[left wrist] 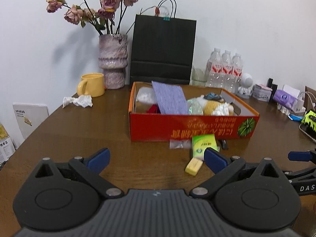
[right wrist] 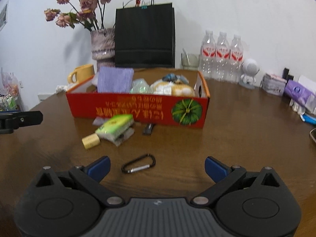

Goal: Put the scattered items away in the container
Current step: 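Grasp the yellow sponge with the left tool while the right tool grasps the black carabiner, then drop the sponge into the box with the left tool while the right tool drops the carabiner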

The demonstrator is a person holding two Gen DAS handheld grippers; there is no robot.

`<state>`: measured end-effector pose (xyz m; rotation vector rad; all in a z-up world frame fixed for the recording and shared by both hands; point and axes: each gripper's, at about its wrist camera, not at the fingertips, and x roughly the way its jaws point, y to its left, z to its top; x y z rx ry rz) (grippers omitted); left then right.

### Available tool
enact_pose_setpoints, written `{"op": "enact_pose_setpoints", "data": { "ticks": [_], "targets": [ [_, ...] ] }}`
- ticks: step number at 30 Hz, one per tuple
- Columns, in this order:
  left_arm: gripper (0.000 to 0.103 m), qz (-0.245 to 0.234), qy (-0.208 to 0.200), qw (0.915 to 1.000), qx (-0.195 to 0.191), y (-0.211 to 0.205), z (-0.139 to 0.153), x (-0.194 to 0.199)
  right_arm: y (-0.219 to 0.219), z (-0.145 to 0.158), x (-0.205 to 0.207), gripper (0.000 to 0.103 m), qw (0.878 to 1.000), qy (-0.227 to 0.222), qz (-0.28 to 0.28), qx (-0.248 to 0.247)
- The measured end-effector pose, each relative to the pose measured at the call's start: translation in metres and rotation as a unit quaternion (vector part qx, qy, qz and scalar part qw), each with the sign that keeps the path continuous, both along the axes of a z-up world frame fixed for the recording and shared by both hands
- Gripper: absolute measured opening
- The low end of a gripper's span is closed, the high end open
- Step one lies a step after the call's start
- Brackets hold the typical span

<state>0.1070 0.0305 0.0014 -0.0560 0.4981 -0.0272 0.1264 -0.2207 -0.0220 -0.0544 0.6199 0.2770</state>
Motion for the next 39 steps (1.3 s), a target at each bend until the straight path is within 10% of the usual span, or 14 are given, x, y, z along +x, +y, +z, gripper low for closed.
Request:
{"op": "enact_pose_setpoints", "data": {
  "ticks": [9, 22, 26, 39],
  "targets": [
    [0.102, -0.037, 0.031, 0.9988, 0.009, -0.013, -0.020, 0.021, 0.017, -0.018, 0.015, 0.093, 0.999, 0.023, 0.029, -0.011],
    [0.046, -0.139, 0.093, 0.9849, 0.044, -0.050, -0.054, 0.072, 0.025, -0.030, 0.045, 0.072, 0.994, 0.036, 0.104, -0.018],
    [0.022, -0.151, 0.089, 0.9834, 0.045, -0.055, -0.054, 0.077, 0.024, -0.029, 0.043, 0.051, 0.993, 0.027, 0.114, -0.014],
    [0.022, -0.139, 0.075, 0.9866, 0.041, -0.055, -0.049, 0.067, 0.020, -0.024, 0.037, 0.050, 0.995, 0.014, 0.098, -0.008]
  ]
}}
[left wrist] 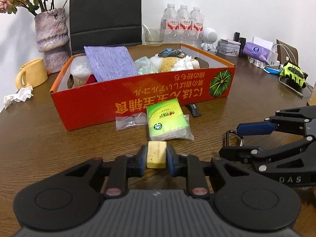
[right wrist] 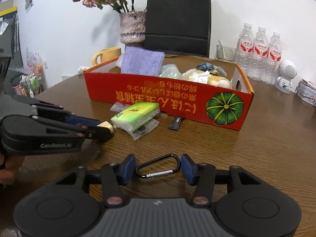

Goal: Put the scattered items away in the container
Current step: 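Drop the sponge into the box with the left tool while the right tool drops the carabiner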

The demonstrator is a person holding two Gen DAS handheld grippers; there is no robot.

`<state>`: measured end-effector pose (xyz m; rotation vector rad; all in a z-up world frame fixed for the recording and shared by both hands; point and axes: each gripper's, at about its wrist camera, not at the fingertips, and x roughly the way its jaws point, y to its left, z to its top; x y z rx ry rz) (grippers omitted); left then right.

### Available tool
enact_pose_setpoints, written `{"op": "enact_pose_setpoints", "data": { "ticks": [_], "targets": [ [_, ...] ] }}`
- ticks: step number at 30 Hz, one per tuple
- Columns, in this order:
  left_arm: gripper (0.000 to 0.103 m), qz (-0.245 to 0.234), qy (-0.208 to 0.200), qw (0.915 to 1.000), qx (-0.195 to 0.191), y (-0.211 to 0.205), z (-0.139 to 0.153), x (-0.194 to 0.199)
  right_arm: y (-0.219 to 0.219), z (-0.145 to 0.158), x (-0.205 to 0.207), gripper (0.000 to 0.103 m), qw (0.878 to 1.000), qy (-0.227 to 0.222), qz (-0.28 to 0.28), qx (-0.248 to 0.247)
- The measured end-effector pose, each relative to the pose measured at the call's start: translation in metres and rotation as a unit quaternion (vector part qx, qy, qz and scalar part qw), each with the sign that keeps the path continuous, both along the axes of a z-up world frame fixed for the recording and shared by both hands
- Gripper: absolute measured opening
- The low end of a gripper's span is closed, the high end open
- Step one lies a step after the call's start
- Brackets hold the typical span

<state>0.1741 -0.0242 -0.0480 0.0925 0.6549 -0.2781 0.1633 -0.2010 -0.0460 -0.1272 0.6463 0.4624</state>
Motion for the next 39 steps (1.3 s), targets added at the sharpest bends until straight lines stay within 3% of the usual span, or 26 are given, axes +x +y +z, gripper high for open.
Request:
{"op": "enact_pose_setpoints", "data": {
  "ticks": [11, 16, 20, 26, 31, 39],
  "targets": [
    [0.022, -0.014, -0.066, 0.9968, -0.044, 0.008, 0.055, -0.009, -0.016, 0.050, 0.006, 0.050, 0.998, -0.058, -0.017, 0.031],
    [0.022, -0.005, -0.107, 0.9928, -0.054, 0.004, 0.086, 0.013, -0.014, 0.085, 0.033, 0.050, 0.993, -0.099, -0.034, 0.048],
    [0.022, 0.018, -0.115, 0.9904, -0.075, 0.001, 0.101, 0.049, -0.006, 0.101, 0.071, 0.050, 0.991, -0.112, -0.051, 0.060],
    [0.022, 0.058, -0.104, 0.9897, -0.079, -0.002, 0.097, 0.110, 0.011, 0.097, 0.131, 0.050, 0.991, -0.105, -0.066, 0.054],
    [0.022, 0.105, -0.085, 0.9889, -0.062, 0.000, 0.073, 0.150, 0.013, 0.079, 0.174, 0.050, 0.992, -0.084, -0.088, 0.045],
    [0.022, 0.106, -0.051, 0.9928, -0.019, -0.001, 0.041, 0.181, 0.016, 0.052, 0.212, 0.050, 0.995, -0.044, -0.088, 0.031]
  ]
}}
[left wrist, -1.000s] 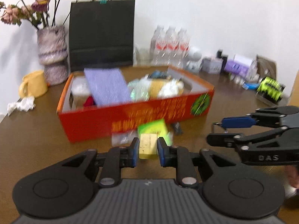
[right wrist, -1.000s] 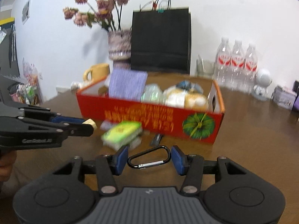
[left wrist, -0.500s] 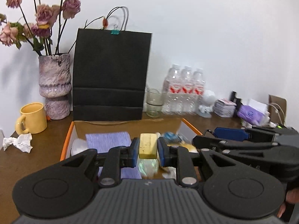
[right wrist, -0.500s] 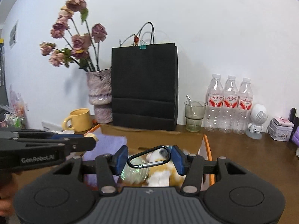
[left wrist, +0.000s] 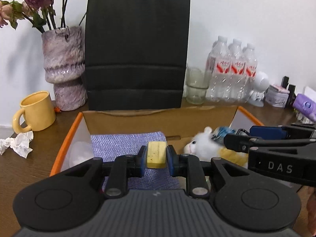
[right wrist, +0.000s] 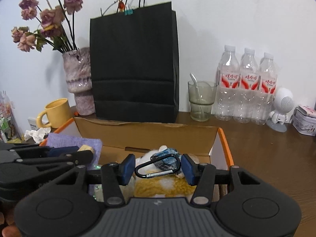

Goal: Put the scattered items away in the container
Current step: 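Drop the sponge into the box with the left tool while the right tool drops the carabiner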

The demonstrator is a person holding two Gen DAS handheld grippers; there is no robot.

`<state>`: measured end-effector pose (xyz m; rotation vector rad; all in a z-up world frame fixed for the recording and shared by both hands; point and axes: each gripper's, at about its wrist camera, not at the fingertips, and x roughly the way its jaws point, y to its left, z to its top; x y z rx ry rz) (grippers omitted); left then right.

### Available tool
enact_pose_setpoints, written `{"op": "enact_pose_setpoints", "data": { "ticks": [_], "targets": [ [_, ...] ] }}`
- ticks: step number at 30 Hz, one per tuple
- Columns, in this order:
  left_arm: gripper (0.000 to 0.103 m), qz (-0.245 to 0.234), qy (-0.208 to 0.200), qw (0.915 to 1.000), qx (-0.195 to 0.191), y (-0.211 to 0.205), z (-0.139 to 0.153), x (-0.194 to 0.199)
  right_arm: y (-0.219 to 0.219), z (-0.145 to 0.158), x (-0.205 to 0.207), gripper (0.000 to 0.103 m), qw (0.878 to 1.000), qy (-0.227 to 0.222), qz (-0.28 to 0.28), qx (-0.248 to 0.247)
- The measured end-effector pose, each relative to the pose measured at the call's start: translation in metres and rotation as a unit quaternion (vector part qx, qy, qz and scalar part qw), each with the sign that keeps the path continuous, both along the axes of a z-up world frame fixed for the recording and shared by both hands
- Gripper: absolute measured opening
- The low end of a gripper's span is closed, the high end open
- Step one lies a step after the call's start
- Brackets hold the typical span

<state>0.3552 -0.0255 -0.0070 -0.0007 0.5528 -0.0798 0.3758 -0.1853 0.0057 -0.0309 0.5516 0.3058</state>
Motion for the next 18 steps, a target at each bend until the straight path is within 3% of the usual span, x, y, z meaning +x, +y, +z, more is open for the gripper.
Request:
{"op": "enact_pose_setpoints", "data": {
  "ticks": [4, 6, 7, 8, 12, 16, 18],
  "targets": [
    [0.022, 0.003, 0.011, 0.9999, 0.009, -0.001, -0.009, 0.005, 0.004, -0.009, 0.003, 0.051, 1.000, 0.015, 0.005, -0.011],
    [0.028, 0.005, 0.015, 0.9998, 0.011, 0.000, -0.010, 0.005, 0.007, -0.012, 0.003, 0.055, 1.000, 0.019, 0.008, -0.018],
    [0.044, 0.007, 0.015, 0.9998, 0.011, 0.000, -0.010, 0.004, 0.008, -0.012, 0.002, 0.060, 1.000, 0.020, 0.009, -0.021],
    [0.048, 0.010, 0.013, 0.9998, 0.011, 0.001, -0.008, 0.003, 0.009, -0.012, 0.001, 0.068, 0.999, 0.021, 0.009, -0.023],
    [0.062, 0.008, 0.002, 1.0000, 0.000, 0.009, 0.000, -0.002, 0.003, -0.006, -0.005, 0.083, 1.000, 0.016, 0.003, -0.017],
    [0.091, 0.026, -0.021, 0.9994, 0.006, 0.013, 0.014, -0.012, -0.005, 0.006, -0.011, 0.090, 1.000, 0.011, 0.004, 0.002],
    [0.099, 0.034, -0.038, 0.9987, 0.010, 0.015, 0.021, -0.019, -0.008, 0.012, -0.014, 0.099, 1.000, 0.008, 0.004, 0.011]
  ]
}}
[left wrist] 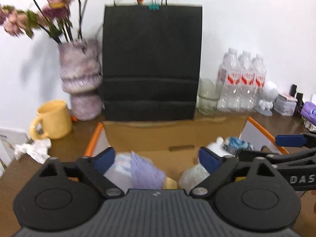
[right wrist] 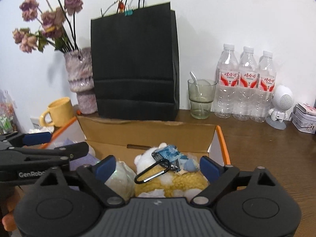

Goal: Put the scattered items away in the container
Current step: 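Drop the sponge into the box with the left tool while the right tool drops the carabiner, then grasp the green tissue pack with the left tool while the right tool grasps the small black device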

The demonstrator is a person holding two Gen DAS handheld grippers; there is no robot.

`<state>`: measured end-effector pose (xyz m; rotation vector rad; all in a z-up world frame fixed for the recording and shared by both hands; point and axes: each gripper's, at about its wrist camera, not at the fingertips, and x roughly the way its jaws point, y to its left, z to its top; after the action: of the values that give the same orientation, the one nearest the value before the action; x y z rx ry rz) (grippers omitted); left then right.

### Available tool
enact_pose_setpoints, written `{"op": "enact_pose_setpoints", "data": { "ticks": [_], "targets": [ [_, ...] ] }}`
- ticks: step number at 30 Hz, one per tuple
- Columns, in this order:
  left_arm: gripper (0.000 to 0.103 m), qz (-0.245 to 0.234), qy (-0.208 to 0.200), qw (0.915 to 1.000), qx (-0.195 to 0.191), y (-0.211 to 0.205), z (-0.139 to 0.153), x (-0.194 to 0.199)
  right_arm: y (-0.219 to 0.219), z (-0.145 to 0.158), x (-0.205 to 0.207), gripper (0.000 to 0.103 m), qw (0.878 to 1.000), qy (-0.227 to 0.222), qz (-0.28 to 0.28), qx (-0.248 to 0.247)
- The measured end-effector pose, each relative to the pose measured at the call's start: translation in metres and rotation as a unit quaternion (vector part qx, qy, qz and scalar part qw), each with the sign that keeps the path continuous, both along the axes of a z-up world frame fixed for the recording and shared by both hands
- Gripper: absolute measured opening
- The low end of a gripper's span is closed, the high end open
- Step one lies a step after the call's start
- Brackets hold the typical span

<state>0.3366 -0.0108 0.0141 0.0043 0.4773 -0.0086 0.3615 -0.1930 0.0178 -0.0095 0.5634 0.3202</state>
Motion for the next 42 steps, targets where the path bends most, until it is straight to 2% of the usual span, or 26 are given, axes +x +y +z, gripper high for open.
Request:
{"op": "enact_pose_setpoints", "data": {
  "ticks": [1, 7, 16, 26, 32, 42],
  "targets": [
    [0.103, 0.004, -0.005, 1.0000, 0.000, 0.001, 0.003, -0.003, -0.002, 0.003, -0.002, 0.102, 1.000, -0.003, 0.000, 0.003],
    [0.103, 0.014, -0.018, 0.9997, -0.002, 0.003, 0.018, -0.017, -0.006, 0.018, -0.019, 0.103, 1.000, -0.015, 0.003, 0.014],
    [0.103, 0.022, -0.030, 0.9992, -0.012, 0.004, 0.027, -0.043, -0.008, 0.025, -0.050, 0.103, 1.000, -0.027, -0.002, 0.001],
    [0.103, -0.007, -0.053, 0.9984, -0.021, 0.006, 0.036, -0.098, -0.020, 0.032, -0.103, 0.103, 0.999, -0.049, -0.007, -0.005],
    [0.103, -0.018, -0.055, 0.9983, -0.010, 0.006, 0.030, -0.131, -0.022, 0.023, -0.137, 0.103, 0.999, -0.045, -0.002, -0.018],
    [0.103, -0.033, -0.021, 0.9992, 0.001, 0.010, 0.004, -0.165, -0.020, -0.014, -0.176, 0.103, 0.999, -0.011, 0.008, -0.041]
  ]
}}
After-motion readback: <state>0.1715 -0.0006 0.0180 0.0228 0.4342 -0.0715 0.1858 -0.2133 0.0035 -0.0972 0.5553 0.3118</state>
